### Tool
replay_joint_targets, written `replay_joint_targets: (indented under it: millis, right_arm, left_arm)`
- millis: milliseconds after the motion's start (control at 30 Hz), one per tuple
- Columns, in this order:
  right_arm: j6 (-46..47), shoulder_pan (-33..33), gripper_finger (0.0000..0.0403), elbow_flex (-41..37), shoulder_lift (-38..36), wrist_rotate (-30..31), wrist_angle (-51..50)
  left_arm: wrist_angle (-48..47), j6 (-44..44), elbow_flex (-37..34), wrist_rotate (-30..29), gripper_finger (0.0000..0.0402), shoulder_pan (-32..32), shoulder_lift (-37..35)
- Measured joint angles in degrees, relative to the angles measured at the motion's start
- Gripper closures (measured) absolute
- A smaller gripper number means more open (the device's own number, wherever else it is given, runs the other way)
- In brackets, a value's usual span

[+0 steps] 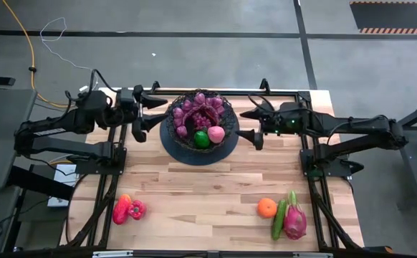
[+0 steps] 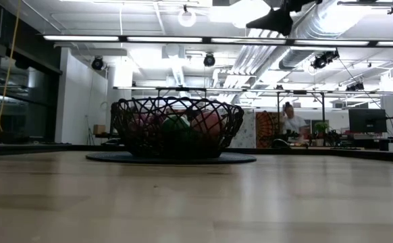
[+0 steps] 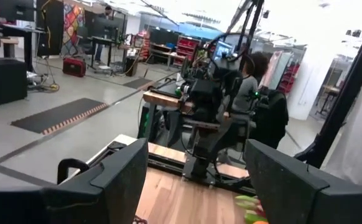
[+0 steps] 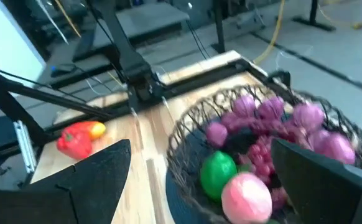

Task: Build produce basket
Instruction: Put the red bell pepper into the wire basket

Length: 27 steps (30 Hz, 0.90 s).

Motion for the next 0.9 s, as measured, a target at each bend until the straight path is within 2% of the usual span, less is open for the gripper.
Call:
replay_joint_targets:
  millis: [233, 400, 600, 667, 900]
  right_arm:
    - [-1.7, 0.0, 0.0029, 0.0, -0.1, -4.4, 5.1]
    - [-4.2, -0.1, 0.0029, 0.0, -2.3, -5.1, 8.7]
    - [-4.2, -0.2, 0.0029, 0.0, -6.1, -5.1, 7.4]
    - [-4.1, -0.2, 0.0029, 0.1, -7.1, -4.7, 6.8]
    - [-4.3, -0.2, 0.0029, 0.1, -10.5, -3.7, 5.0]
  left_arm:
    - [-0.1, 1.3, 0.0, 0.0, 0.0145, 0.0, 0.8]
    - [0.0, 1.7, 0.0, 0.0, 0.0145, 0.0, 1.8]
    - [-2.0, -5.5, 2.5, 1.8, 0.0145, -1.0, 5.2]
    - [-7.4, -7.5, 6.0, 3.7, 0.0143, -2.4, 7.2]
    - [-42.8, -15.7, 20.7, 10.1, 0.0112, -11.2, 15.0]
